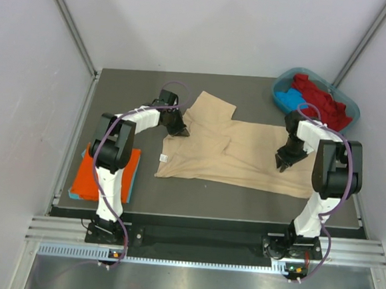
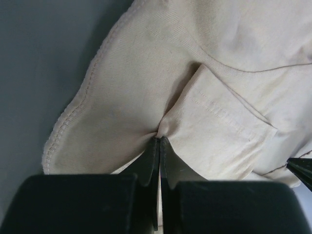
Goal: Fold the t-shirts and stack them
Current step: Fold the tshirt
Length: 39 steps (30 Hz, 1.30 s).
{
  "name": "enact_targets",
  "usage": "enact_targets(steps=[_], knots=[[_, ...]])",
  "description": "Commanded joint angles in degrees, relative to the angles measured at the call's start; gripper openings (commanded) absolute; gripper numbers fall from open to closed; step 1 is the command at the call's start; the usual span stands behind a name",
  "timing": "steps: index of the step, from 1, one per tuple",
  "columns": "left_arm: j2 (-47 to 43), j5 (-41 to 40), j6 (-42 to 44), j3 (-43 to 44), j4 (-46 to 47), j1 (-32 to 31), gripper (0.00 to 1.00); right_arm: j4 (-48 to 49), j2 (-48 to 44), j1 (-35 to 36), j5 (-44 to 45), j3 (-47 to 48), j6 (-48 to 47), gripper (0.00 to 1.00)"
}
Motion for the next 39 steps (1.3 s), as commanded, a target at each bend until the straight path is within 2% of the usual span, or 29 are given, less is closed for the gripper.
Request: enact_targets(steps=[1,14,15,16,20,27,34,39], knots=[[1.1,-1.6,0.4,0.6,-0.2,0.1,0.0,0.1,-1.6,-0.1,0.7,0.4,-0.5,0.24],[-2.2,-1.8,-0.3,2.5,-1.5,-0.1,0.0,-2.6,-4.2,-3.6,2.3,0.1,-0.3,0.28],[-2.5,-2.2,0.1,2.5,-1.6,-0.2,0.01,-2.6,-3.9,-3.6,2.2,0.0,-0.4,0.28],[-3.0,-2.8,1.1,2.5,-1.6,-0.4,0.14,-2.2,-3.9,-3.6,2.2,-0.1,-0.4,0.28],[-6.1,-7.5,3.6,3.4,-4.3,-2.0,0.29,-2.0,-3.5,-4.4,2.9,0.4,-1.0,0.29],[-7.8,-9.3,6.5,5.9,-9.0,-7.7,0.3,-1.6,-4.2,-6.9,4.1,-1.1,-1.8,0.29],[-6.7,-7.1,7.0,7.3,-9.6,-13.6,0.4,0.4,-3.5,-8.1,4.3,-1.7,-2.2,0.29],[-2.6,-3.0,5.1,9.7,-9.2,-15.5,0.42,1.0,-2.6,-8.6,4.3,-1.6,-2.7,0.25]])
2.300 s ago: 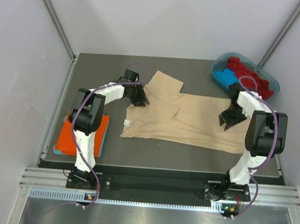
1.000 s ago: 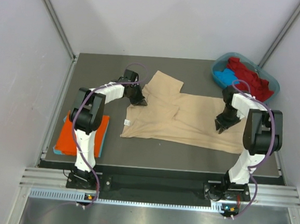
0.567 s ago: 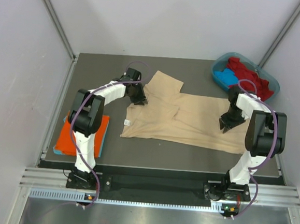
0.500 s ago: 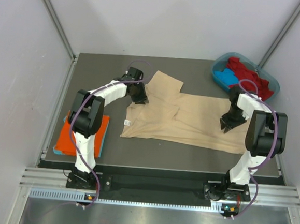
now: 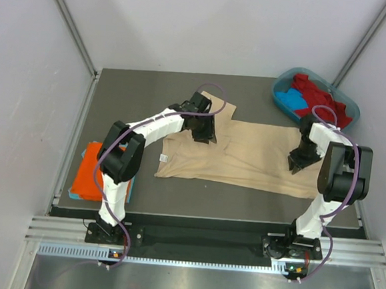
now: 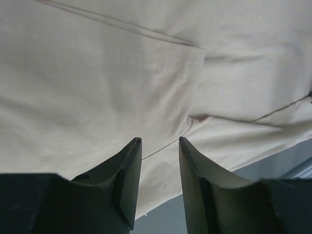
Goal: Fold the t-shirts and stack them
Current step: Fold the tshirt
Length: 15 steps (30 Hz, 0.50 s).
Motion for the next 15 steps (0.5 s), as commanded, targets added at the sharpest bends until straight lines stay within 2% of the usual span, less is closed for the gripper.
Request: enact_targets(steps=[1,3,4,10,15], knots=[[2.2,2.6,-0.7,3.1,0.3,-0.5,0.42,0.8,-0.4,-1.0,1.4,0.1,-0.8,0.23],[4.0,1.1,-1.1,3.4,0.1,-0.5,0.42,1.2,-0.8,-1.4,1.5,-0.1,-1.3,0.03],[4.7,0.1,-1.2,3.7,-0.5,-0.4,0.42,1.3,-1.0,-1.6,1.5,-0.2,-1.4,0.0],[7.7,-9.4,-2.6,3.2,-3.8,1.2,0.41,1.8,-3.1,-2.0,4.0,0.0,-2.5,0.0],[8.0,-12.6,-3.4,1.5,-4.5,3.7,0.4,2.6,-4.3,-2.2,6.2,-0.5,-2.5,0.0]])
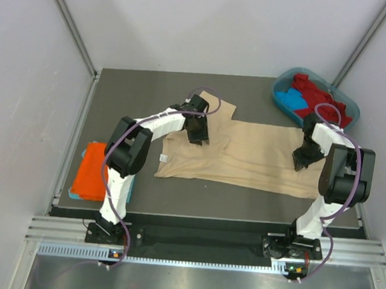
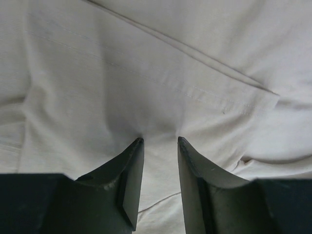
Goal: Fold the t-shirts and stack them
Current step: Fold the tshirt
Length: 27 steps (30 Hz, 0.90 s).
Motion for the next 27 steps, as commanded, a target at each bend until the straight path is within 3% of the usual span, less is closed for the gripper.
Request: enact_targets(steps=[1,17,27], knots=[[0.5,-7.9,-0.3,-1.4,-3.2,2.6,0.4,1.3,-3.3,-0.8,3.6,-0.6,-0.5,0.0],[-1.2,-12.5,-1.0,-2.9,-2.7,3.2,0.38,12.6,-6.7,-0.7,0.9,-3.9,-3.1,0.0],[-1.8,-17.5,-2.3,-3.6,-3.4,4.0,0.38,13.7,-6.9,-0.8,1.6,-5.6,-2.7,0.0]])
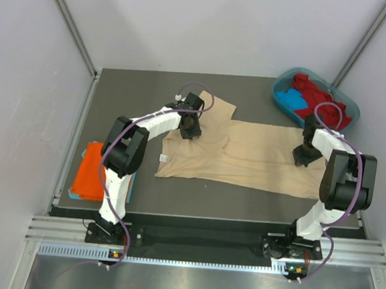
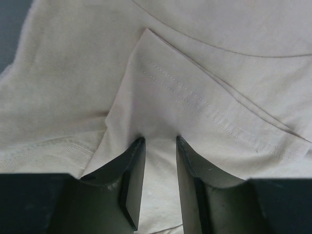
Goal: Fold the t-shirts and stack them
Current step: Fold the tshirt
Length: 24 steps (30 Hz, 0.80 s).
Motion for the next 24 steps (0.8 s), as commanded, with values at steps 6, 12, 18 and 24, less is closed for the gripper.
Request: enact_targets(steps=[6,12,18,24], knots=[[-0.7,-6.6,-1.4,-3.0,-3.4,2.0,0.37,4.7,-2.4,-0.8,0.6,-1.7,-0.6,0.0],[-4.2,-4.3,0.2,-0.3,-3.5,2.1,0.4,1.9,-1.6,-1.0,1.2,0.2,-0.7,0.05],[-8.6,-2.6,4.3,5.2,-7.3,2.7,0.44,-6.3,-5.9,-2.8,5.6,3.0,2.9,0.3],[-11.3,-0.2,6.4,1.7,-6.9,2.8,0.44,-10.8,-10.2,-4.6,7.6,2.9,5.2,0.29]])
